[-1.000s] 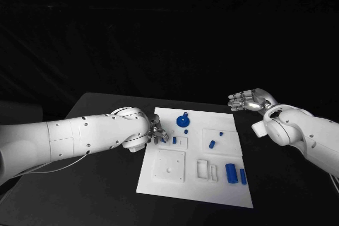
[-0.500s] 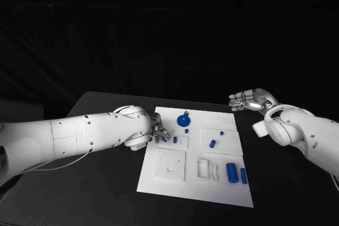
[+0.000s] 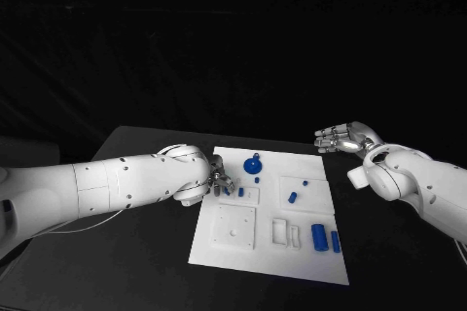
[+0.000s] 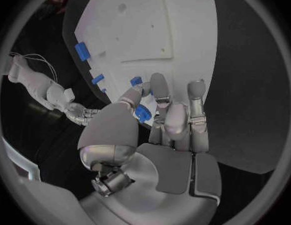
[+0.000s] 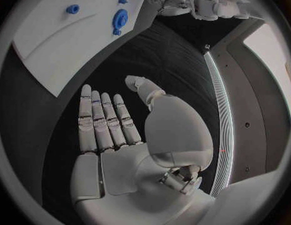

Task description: Assemble the parts on the task board

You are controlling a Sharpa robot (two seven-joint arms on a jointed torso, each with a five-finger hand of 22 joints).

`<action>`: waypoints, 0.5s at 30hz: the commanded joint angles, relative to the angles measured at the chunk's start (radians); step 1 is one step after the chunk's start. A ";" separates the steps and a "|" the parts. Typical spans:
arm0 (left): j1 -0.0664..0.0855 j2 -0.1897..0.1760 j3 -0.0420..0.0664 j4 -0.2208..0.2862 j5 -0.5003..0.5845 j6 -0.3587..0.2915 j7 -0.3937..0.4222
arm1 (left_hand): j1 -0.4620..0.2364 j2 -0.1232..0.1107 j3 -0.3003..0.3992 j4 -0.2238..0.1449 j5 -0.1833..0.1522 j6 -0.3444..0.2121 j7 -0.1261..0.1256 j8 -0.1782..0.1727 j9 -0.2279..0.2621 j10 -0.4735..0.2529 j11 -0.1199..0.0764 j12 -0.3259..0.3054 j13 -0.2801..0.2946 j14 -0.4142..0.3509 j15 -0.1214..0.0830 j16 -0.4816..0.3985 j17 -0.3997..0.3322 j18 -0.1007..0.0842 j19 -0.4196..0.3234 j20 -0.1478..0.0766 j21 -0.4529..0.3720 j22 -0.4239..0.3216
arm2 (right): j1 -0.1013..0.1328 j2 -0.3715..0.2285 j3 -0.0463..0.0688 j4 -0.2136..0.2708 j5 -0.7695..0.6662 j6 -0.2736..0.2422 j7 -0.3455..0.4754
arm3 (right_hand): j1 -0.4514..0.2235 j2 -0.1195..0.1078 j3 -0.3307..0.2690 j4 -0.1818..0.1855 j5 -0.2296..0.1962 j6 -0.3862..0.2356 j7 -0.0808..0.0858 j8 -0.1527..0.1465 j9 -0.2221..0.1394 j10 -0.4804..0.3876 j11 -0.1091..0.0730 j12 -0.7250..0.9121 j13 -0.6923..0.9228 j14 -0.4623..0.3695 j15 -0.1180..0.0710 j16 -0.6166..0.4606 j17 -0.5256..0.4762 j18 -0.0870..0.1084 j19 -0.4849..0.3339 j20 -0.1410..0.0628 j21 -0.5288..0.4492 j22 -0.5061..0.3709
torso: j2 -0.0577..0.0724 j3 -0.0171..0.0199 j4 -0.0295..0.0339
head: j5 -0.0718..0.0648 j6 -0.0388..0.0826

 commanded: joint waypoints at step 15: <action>-0.024 0.001 -0.012 0.020 -0.036 0.058 -0.027 | 0.005 0.009 0.034 -0.045 0.008 0.193 -0.114 -0.002 -0.026 0.027 -0.029 0.003 -0.004 0.002 -0.005 0.002 0.004 -0.003 -0.004 0.002 0.001 0.019 | -0.003 0.000 0.000 0.001 -0.009 0.015 0.011 | 0.012 0.004 -0.008 -0.001 0.004 -0.005 0.001 -0.006 -0.002 -0.010 -0.001 -0.005 -0.001 -0.004 0.000 -0.003 -0.001 0.005 -0.009 0.001 0.003 -0.001 | 0.000 -0.0004 0.0010 | -0.003 -0.004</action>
